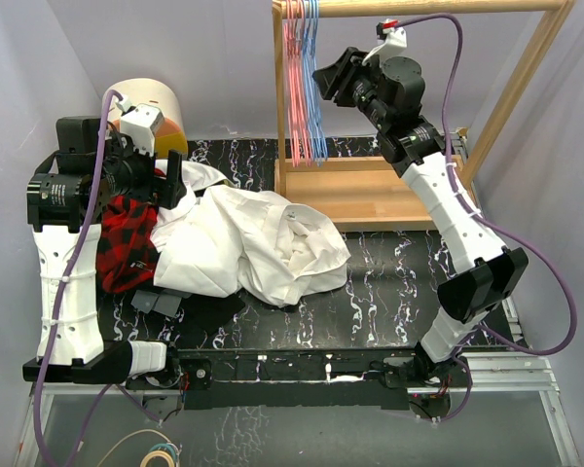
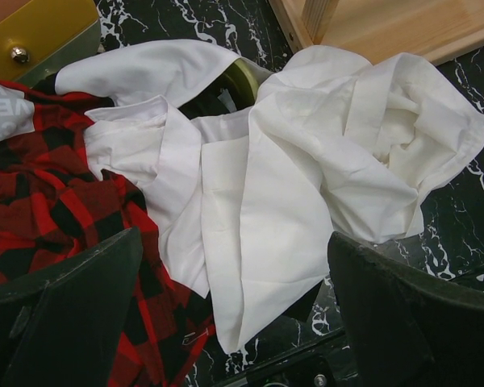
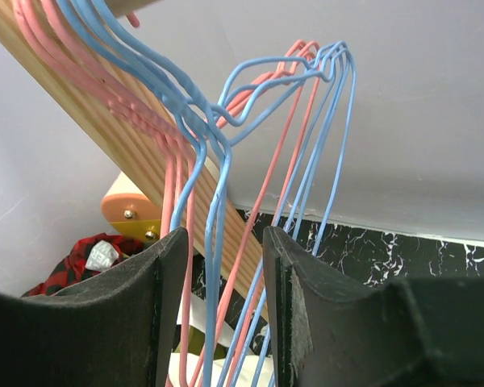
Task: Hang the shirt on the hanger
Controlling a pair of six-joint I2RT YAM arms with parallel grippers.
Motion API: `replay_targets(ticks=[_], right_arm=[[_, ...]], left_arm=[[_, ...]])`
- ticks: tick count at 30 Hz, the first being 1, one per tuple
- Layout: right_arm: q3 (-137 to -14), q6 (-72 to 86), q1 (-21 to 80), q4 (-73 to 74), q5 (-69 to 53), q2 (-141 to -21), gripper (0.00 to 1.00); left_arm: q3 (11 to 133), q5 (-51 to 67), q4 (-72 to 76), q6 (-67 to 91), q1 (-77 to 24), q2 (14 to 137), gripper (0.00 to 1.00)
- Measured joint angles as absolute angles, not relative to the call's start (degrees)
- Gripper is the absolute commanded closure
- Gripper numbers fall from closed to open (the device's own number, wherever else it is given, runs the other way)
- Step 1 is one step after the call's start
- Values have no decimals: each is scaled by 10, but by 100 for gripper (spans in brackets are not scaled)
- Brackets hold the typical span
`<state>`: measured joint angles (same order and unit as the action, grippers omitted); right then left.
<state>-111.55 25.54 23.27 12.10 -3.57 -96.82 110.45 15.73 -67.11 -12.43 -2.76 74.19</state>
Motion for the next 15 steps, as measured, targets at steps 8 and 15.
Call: replay_targets(ticks=[8, 15], right_arm=[[-1115, 253, 237, 126, -26, -976, 62], [-1115, 246, 237, 127, -11, -976, 64]], left_arm=[[1105, 160, -674, -125, -27, 744, 3], [1105, 161, -674, -129, -27, 744, 3]])
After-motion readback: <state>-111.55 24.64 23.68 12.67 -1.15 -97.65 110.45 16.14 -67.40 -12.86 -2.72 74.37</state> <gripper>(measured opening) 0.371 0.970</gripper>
